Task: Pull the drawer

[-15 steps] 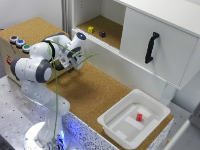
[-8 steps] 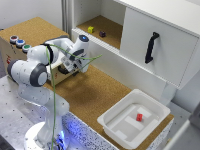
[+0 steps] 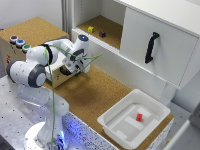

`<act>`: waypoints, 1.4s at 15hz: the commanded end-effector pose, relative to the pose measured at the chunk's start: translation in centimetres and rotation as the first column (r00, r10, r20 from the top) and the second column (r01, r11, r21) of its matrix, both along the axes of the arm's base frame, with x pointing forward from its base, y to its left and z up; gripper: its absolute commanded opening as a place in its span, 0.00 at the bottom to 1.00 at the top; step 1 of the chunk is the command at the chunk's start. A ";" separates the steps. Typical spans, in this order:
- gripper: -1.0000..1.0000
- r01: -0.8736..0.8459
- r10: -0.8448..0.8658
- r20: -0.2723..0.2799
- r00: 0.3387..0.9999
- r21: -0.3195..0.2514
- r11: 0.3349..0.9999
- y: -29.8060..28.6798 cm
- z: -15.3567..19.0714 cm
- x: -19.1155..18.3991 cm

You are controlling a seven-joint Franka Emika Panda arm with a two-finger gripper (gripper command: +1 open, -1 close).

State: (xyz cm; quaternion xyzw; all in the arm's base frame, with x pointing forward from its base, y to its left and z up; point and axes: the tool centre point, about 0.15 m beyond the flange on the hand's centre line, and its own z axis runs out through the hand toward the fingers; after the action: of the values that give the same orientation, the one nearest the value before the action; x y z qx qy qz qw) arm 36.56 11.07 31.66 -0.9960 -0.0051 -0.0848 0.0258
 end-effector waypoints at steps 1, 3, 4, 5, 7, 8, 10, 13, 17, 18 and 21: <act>1.00 -0.004 0.015 0.102 0.995 -0.106 0.994 -2.4 1.4 1.3; 1.00 -0.005 0.016 0.116 0.993 -0.099 0.995 -2.5 2.2 1.2; 1.00 -0.011 0.023 0.124 0.992 -0.100 0.995 -2.4 2.7 1.2; 1.00 -0.023 0.035 0.129 0.991 -0.097 0.995 -2.3 3.1 1.3; 1.00 -0.043 0.056 0.142 0.988 -0.092 0.995 -1.9 4.0 1.2; 1.00 -0.049 0.061 0.148 0.987 -0.085 0.995 -1.7 4.5 1.2; 1.00 -0.059 0.071 0.164 0.984 -0.076 0.995 -1.4 5.6 1.1; 1.00 -0.125 0.136 0.194 0.972 -0.068 0.990 -0.3 8.4 1.0; 1.00 -0.302 0.313 0.218 0.924 -0.082 0.950 3.0 12.2 0.1; 1.00 -0.355 0.366 0.215 0.905 -0.089 0.931 3.9 12.8 -0.2; 1.00 -0.534 0.550 0.180 0.816 -0.130 0.835 7.0 13.9 -1.5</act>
State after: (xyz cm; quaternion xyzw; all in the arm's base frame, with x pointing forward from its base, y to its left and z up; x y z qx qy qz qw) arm 37.29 14.70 42.34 -0.9615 -0.1819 -0.2058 0.0052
